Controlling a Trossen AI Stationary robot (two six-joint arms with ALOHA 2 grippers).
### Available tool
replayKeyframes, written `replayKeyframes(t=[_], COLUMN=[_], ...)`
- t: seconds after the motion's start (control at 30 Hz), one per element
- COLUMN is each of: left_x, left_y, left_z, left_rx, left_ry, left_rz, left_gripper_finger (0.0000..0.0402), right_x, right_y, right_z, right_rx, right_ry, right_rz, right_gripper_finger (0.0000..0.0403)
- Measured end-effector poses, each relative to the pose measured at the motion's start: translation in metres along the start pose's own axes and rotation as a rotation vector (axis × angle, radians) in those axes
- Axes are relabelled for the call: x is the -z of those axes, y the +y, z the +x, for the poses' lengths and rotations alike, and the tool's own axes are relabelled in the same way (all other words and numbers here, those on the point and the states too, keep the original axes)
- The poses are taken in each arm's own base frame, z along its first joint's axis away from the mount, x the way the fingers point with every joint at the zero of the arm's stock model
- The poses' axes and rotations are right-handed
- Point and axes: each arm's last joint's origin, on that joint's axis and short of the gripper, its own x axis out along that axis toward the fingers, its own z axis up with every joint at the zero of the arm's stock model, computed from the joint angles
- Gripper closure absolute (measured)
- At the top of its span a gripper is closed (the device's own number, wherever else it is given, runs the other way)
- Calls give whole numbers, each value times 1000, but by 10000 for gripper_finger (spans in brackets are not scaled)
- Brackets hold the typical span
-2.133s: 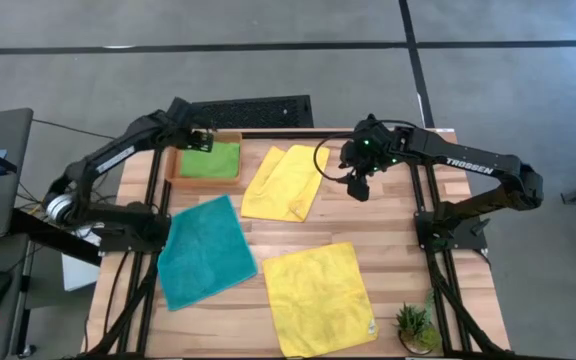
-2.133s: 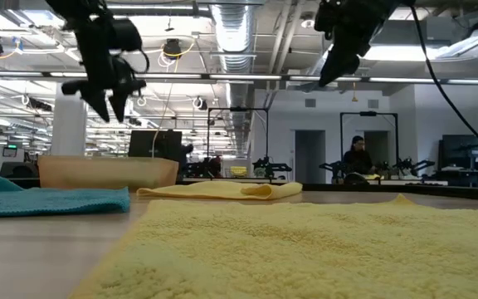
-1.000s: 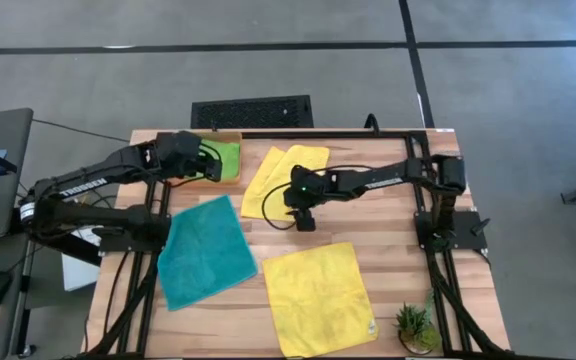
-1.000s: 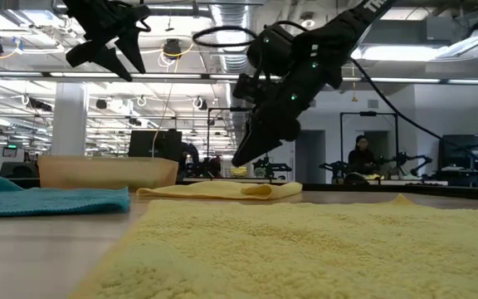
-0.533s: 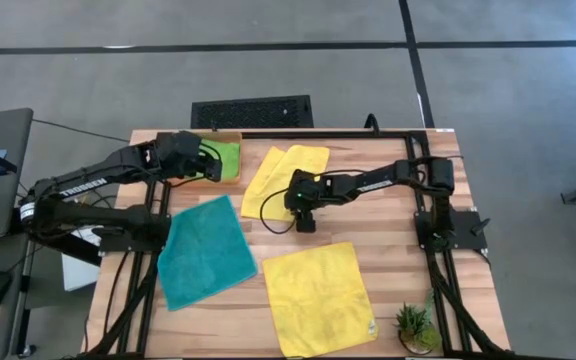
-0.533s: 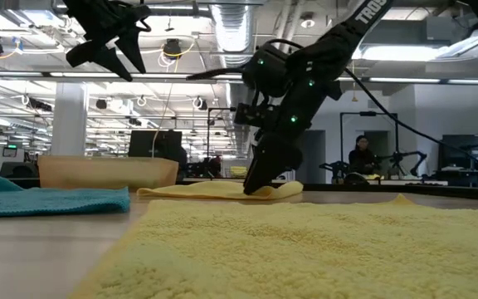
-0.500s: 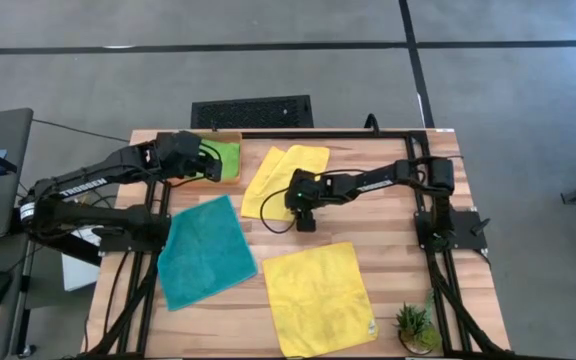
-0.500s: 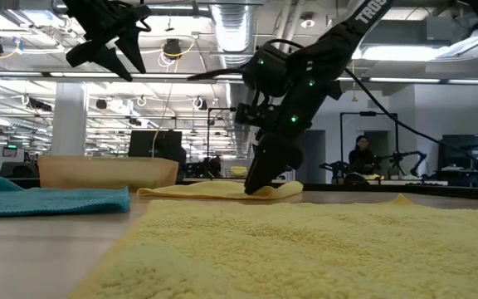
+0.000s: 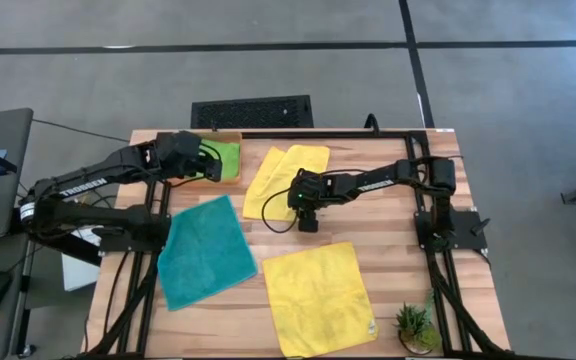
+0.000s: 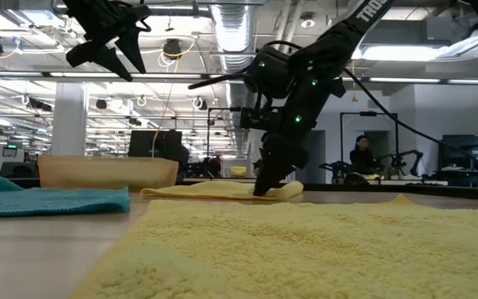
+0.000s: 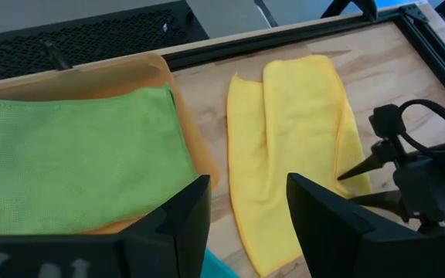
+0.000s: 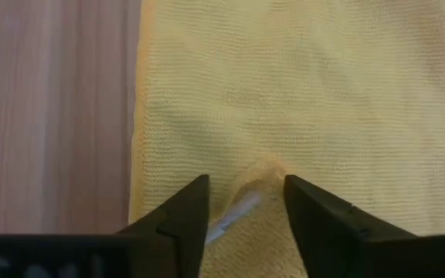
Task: Fold microfiber towels
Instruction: Fold the top yellow microfiber towel
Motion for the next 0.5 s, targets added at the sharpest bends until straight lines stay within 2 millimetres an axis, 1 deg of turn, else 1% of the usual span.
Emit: replayKeyframes(t=[0.1,0.33,0.4,0.5], left_x=[0,0,0,1], left_y=[0,0,0,-1], left_z=[0,0,0,2], left_rx=[0,0,2,9], left_ry=[0,0,2,16], left_rz=[0,0,0,14], left_gripper_finger=[239,239,239,239], right_x=[0,3,5,5], right_y=[0,1,2,3], right_z=[0,-1,-5,-8], right_rx=[0,-32,-74,-107], right_ry=[1,34,52,53], right_rz=[15,25,36,96], right_gripper_finger=[256,382,393,385])
